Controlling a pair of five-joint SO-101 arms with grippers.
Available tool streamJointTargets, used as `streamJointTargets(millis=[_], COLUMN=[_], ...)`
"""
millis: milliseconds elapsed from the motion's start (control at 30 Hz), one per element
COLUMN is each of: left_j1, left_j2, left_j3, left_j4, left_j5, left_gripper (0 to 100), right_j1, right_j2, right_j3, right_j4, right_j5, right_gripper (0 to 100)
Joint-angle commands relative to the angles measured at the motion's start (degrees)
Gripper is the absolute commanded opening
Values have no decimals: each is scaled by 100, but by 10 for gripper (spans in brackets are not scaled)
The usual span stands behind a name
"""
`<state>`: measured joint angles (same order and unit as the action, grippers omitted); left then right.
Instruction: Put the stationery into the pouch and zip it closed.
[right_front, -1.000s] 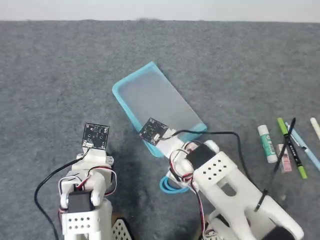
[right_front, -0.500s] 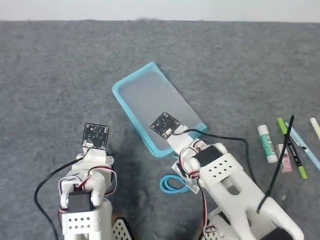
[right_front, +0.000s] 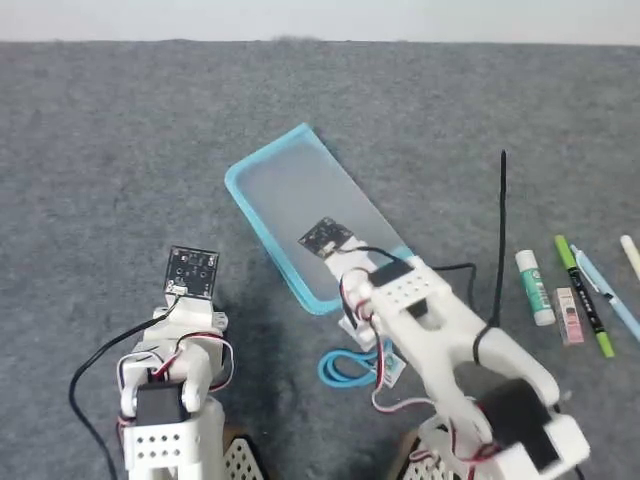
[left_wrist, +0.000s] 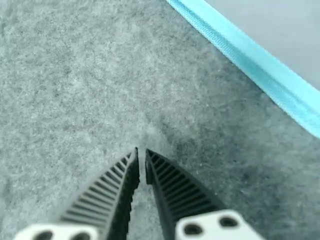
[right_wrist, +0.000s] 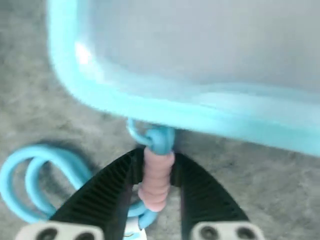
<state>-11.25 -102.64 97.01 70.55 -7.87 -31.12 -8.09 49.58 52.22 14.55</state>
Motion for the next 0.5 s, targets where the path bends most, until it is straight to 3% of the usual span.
streamJointTargets(millis=[0, 67, 133, 233, 367, 467], left_j1=[-35, -35, -70, -290, -176, -44], left_j2=[26, 26, 26, 70, 79, 79], left_j3=[-31, -57, -127, -365, -664, -734], left_j4=[-440, -589, -914, -1292, -1020, -1108], left_j5=[-1020, -1714, -1873, -1363, -1020, -712], left_gripper=[19, 19, 19, 36, 191, 198], right_j1=[330, 514, 585, 532, 567, 541], right_j2=[163, -4, -365, -1244, -2563, -3257], right_j3=[-404, -457, -466, -396, -132, -79], right_j4=[-66, -40, 84, 295, 418, 576], right_j5=[-79, -185, -220, -246, -255, -237], right_gripper=[15, 6, 6, 6, 6, 6])
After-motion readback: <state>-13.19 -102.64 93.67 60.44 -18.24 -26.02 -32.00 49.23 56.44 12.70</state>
